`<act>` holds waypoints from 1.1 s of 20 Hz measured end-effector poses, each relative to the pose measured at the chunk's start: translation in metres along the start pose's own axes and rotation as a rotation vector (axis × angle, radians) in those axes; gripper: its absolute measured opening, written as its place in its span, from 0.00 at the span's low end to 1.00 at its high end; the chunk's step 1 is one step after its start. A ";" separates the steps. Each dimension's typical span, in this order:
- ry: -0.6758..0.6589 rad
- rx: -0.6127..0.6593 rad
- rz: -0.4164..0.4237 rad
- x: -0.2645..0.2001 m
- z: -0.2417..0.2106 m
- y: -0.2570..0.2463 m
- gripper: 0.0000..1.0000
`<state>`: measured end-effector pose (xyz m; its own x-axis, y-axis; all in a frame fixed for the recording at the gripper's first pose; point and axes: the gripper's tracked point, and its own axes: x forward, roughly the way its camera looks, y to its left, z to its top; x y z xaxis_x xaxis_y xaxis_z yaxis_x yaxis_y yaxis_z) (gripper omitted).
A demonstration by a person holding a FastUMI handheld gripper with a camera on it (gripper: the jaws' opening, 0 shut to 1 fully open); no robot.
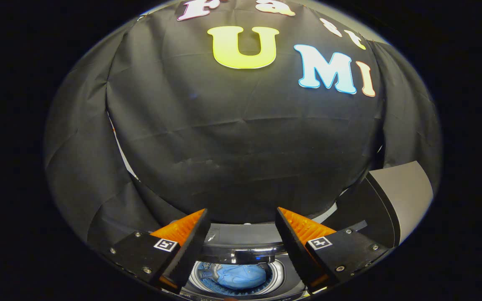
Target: Put the clothes into the washing machine and then close the washing machine lid.
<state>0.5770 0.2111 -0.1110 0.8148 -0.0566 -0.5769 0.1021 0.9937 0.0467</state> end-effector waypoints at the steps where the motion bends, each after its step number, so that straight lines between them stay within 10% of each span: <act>1: -0.004 -0.001 0.001 -0.004 -0.004 0.000 0.97; 22: 0.085 -0.103 0.000 -0.114 -0.207 -0.002 0.96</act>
<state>0.3653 0.2353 -0.2140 0.7628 -0.0525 -0.6445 0.0390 0.9986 -0.0351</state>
